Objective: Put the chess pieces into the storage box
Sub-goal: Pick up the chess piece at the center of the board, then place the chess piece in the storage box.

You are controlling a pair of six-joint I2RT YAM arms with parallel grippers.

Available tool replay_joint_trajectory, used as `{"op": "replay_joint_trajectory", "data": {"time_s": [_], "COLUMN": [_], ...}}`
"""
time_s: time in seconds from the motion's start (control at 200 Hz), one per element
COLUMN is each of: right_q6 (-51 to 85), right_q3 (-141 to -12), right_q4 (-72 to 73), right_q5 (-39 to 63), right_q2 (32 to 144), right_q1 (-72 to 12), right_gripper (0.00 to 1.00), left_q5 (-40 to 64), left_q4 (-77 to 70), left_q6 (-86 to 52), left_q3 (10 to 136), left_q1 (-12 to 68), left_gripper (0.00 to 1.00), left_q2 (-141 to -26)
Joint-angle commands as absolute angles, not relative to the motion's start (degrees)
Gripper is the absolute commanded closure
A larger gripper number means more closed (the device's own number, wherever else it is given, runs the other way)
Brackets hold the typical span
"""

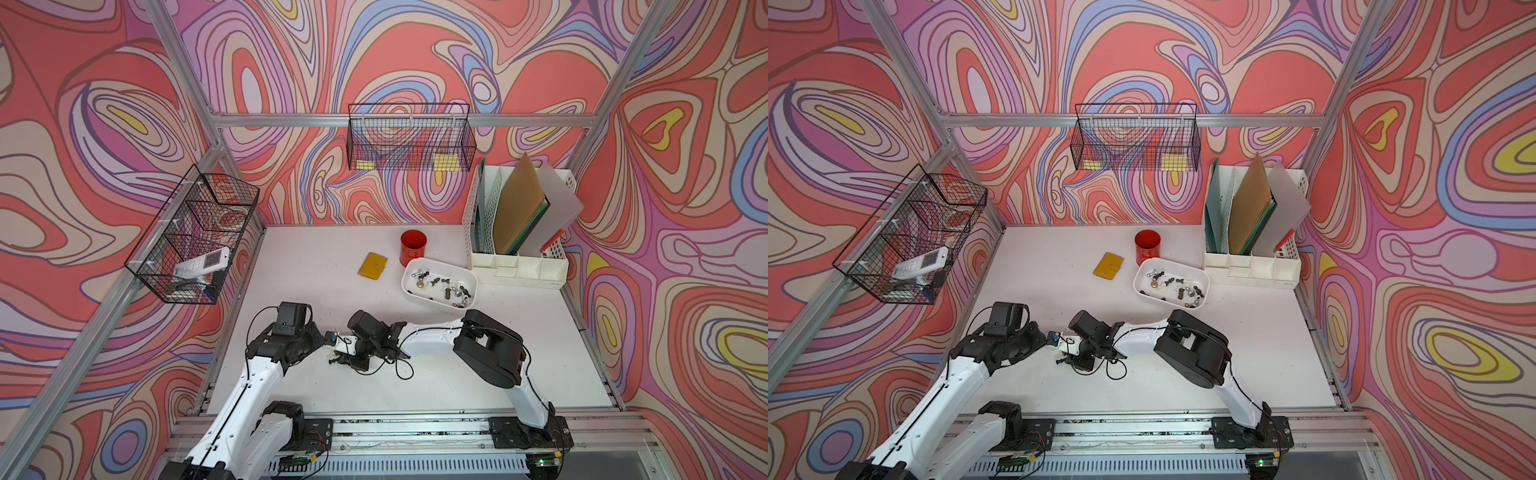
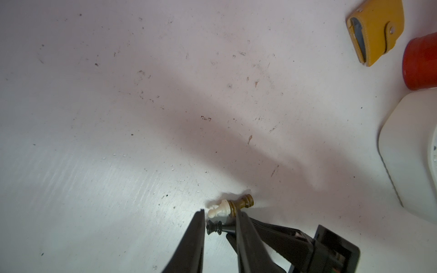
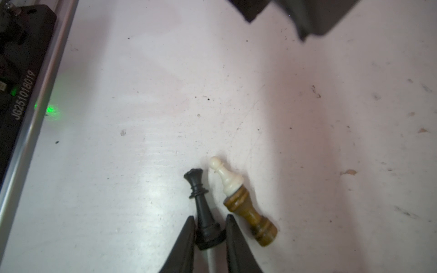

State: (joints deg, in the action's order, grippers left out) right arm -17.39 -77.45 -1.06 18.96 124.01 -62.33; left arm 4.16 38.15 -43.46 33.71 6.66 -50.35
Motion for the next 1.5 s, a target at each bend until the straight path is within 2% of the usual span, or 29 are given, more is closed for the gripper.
{"op": "replay_joint_trajectory", "data": {"time_s": [0.0,0.205,0.571,0.746,1.006,1.232,1.497], "right_q6": [-18.24,-18.32,-16.05,-11.23,0.09,6.11,12.18], "right_q3": [-76.88,-74.69,-69.66,-65.23,-57.15,-57.34,-62.83], "right_q4": [-1.67,-0.59,2.77,7.15,12.83,4.12,-7.32], "right_q5": [19.44,19.34,17.96,19.24,18.24,7.33,-2.77], "right_q2": [124.15,121.65,117.00,113.27,103.01,95.17,97.50], "right_q1": [-62.94,-62.89,-62.67,-59.79,-49.20,-38.55,-25.87], "right_gripper": [0.77,0.84,0.85,0.85,0.84,0.84,0.81], "left_q5": [5.08,5.10,4.90,5.18,6.22,6.93,7.99], "left_q4": [39.12,39.11,39.29,39.09,38.72,38.30,37.41], "left_q6": [-42.89,-42.80,-42.89,-42.92,-42.89,-42.80,-43.15], "left_q3": [34.20,34.19,34.22,34.13,34.08,34.10,33.24], "left_q1": [6.59,6.59,6.59,6.59,6.59,6.59,6.59], "left_gripper": [0.72,0.71,0.72,0.72,0.72,0.72,0.72], "left_q2": [-50.27,-50.36,-50.27,-50.62,-51.46,-52.20,-53.23]}}
